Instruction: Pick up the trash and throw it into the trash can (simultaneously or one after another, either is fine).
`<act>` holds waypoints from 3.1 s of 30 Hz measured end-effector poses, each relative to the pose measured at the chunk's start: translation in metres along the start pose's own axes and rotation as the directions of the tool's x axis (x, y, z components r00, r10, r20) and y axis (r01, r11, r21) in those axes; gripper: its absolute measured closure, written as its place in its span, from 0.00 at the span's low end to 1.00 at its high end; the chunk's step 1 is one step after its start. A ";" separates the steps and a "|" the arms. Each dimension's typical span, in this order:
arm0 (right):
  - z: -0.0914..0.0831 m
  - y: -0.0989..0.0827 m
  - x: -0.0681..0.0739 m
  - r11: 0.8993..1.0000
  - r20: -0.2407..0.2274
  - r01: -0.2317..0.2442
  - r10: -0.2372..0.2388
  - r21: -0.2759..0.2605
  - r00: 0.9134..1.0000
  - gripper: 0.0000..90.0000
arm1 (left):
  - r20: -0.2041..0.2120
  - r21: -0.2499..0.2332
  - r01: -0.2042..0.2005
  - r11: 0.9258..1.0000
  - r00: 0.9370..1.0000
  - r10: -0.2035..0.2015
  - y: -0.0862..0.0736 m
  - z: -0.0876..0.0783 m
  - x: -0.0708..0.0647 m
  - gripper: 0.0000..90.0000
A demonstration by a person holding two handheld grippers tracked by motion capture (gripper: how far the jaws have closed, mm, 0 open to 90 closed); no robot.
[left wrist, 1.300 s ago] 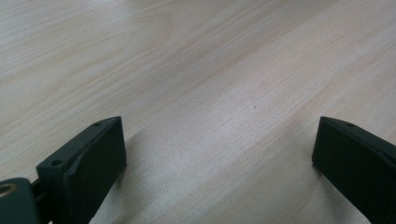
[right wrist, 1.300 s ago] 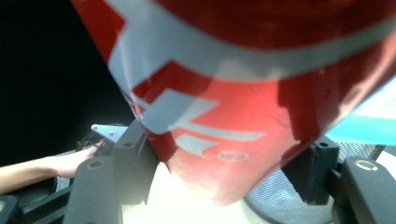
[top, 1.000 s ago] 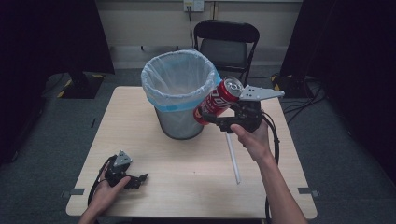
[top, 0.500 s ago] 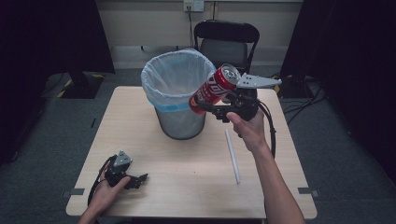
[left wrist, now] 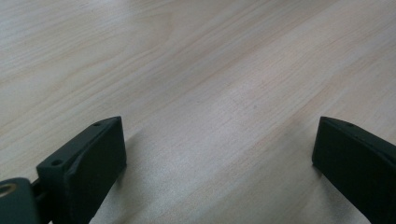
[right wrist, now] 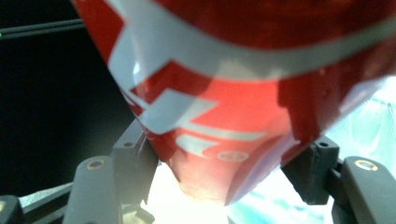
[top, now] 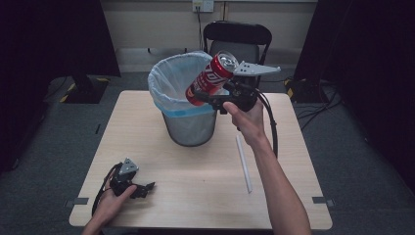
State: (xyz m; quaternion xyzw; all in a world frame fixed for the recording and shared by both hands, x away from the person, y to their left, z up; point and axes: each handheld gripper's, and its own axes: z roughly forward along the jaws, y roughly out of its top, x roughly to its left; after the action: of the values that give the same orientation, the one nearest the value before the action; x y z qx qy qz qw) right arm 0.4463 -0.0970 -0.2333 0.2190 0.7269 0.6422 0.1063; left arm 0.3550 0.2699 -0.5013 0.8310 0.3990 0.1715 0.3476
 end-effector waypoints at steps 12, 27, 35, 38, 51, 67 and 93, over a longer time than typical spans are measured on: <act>0.019 0.017 -0.015 1.000 0.004 -0.029 0.029 -0.007 1.000 0.39 | -0.001 0.000 0.001 1.000 1.000 -0.001 0.000 0.000 0.000 0.03; 0.057 0.026 -0.050 0.997 0.098 -0.060 0.054 0.055 0.994 0.38 | 0.001 -0.008 0.012 1.000 1.000 -0.012 0.000 0.000 -0.001 0.03; 0.071 0.019 -0.058 0.990 0.148 -0.059 0.041 0.125 0.988 0.38 | 0.001 -0.011 0.015 1.000 1.000 -0.015 0.000 0.000 -0.001 0.03; 0.074 0.019 -0.060 0.988 0.164 -0.057 0.033 0.145 0.986 0.38 | 0.001 -0.012 0.016 1.000 1.000 -0.016 0.000 0.001 -0.001 0.03; 0.079 0.016 -0.064 0.981 0.190 -0.101 0.069 0.164 0.979 0.26 | 0.000 -0.011 0.017 1.000 1.000 -0.017 -0.001 0.000 -0.001 0.03; 0.064 0.020 -0.055 0.989 0.173 -0.073 0.050 0.132 0.984 0.24 | 0.001 -0.005 0.021 1.000 1.000 -0.021 -0.001 0.000 -0.002 0.03; -0.005 0.017 -0.046 0.997 0.218 -0.037 0.020 0.073 0.976 0.25 | 0.001 -0.004 0.007 1.000 1.000 -0.007 -0.001 0.000 -0.001 0.03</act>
State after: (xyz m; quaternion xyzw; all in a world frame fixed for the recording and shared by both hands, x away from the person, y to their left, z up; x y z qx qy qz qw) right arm 0.4879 -0.1207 -0.2213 0.3021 0.7318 0.5875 0.1673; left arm 0.3541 0.2697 -0.5015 0.8290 0.4014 0.1708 0.3499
